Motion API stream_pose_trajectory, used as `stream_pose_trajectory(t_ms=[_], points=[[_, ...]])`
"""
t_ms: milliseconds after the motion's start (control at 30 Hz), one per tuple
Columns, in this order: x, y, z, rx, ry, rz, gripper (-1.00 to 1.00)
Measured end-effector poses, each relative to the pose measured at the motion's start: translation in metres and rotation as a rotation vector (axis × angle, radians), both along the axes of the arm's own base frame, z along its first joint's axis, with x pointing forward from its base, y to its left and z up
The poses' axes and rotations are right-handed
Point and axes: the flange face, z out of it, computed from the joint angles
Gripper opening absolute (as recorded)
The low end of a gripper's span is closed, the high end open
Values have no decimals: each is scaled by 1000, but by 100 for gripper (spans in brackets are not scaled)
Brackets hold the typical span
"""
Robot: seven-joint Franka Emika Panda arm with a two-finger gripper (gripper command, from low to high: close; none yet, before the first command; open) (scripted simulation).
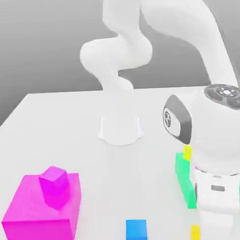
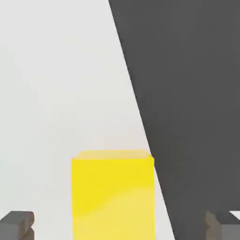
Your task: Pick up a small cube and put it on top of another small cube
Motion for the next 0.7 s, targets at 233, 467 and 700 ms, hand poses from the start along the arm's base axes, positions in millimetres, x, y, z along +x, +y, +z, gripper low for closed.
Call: stream_pose_trajectory(t_ms=[233, 467, 700], points=[[-1, 0, -19, -1, 3, 1, -100], [-15, 8, 55, 3, 5, 90, -100], [-87, 41, 110, 13, 11, 516, -100]])
